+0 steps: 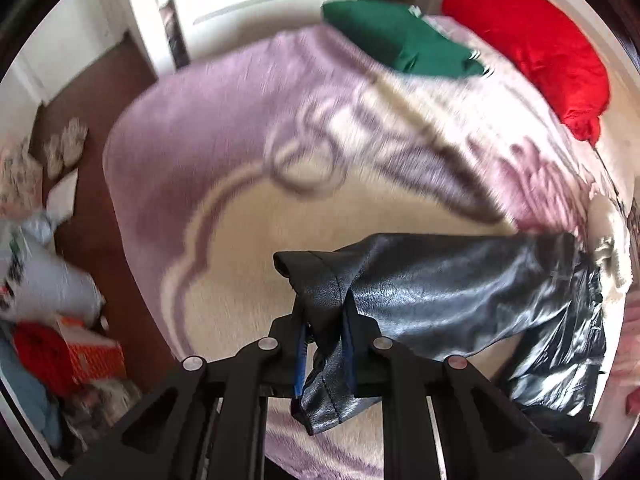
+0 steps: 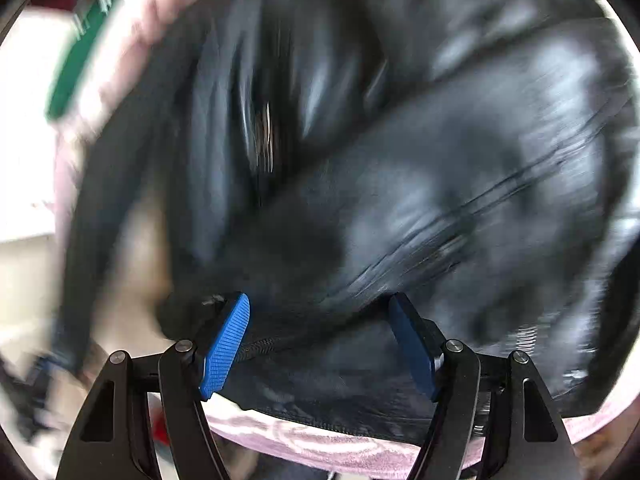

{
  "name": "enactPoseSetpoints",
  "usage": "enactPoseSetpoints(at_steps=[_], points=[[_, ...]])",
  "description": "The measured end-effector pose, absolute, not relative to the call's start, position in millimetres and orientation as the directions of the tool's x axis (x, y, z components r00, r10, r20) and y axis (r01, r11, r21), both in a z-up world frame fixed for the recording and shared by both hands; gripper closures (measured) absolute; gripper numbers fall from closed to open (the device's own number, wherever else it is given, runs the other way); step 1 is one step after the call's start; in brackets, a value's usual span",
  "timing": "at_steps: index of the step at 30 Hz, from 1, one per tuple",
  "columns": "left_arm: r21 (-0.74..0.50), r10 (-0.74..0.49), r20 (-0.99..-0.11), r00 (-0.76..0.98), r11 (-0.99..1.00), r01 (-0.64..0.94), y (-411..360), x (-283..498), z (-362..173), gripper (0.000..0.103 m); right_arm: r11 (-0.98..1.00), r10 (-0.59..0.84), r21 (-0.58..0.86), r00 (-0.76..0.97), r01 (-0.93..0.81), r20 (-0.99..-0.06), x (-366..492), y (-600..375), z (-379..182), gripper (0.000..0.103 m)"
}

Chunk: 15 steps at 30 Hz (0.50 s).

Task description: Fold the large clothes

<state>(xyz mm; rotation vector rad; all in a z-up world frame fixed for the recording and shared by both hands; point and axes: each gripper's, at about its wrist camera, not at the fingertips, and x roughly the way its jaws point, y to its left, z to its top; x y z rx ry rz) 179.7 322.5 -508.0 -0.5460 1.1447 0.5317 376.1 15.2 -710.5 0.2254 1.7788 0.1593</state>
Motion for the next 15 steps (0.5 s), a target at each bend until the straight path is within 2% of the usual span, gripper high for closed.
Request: enactPoseSetpoints(at_steps=[3, 7, 11, 15], points=[[-0.115, 0.144, -0.919, 0.368, 0.793, -0.599, 319.3, 187.8, -478.0, 0.092, 0.991, 0.137, 0.137, -0.207, 0.014, -0.969, 372.4, 32.8, -717.1, 0.025], [-0.048, 0.196, -0.87, 0.453, 0.88, -0.473, 291.8, 209.8, -435.0, 0.093, 0.938, 0.322, 0.291, -0.164, 0.188, -0.933, 361.6, -6.9, -692.9, 0.025], [0.074, 0.205, -0.805, 0.557, 0.966, -0.249, 215.3, 234.5, -395.6, 0.093, 0.866, 0.405, 0.347, -0.095, 0.361, -0.91, 333.3, -79.0, -675.7, 0.025], [0.117, 0.063, -0.782, 0.62, 0.992, 0.047, 95.1, 249.2, -384.4, 0.093, 0.811, 0.418, 0.345, -0.056, 0.474, -0.907, 299.7, -153.5, -669.8, 0.025]])
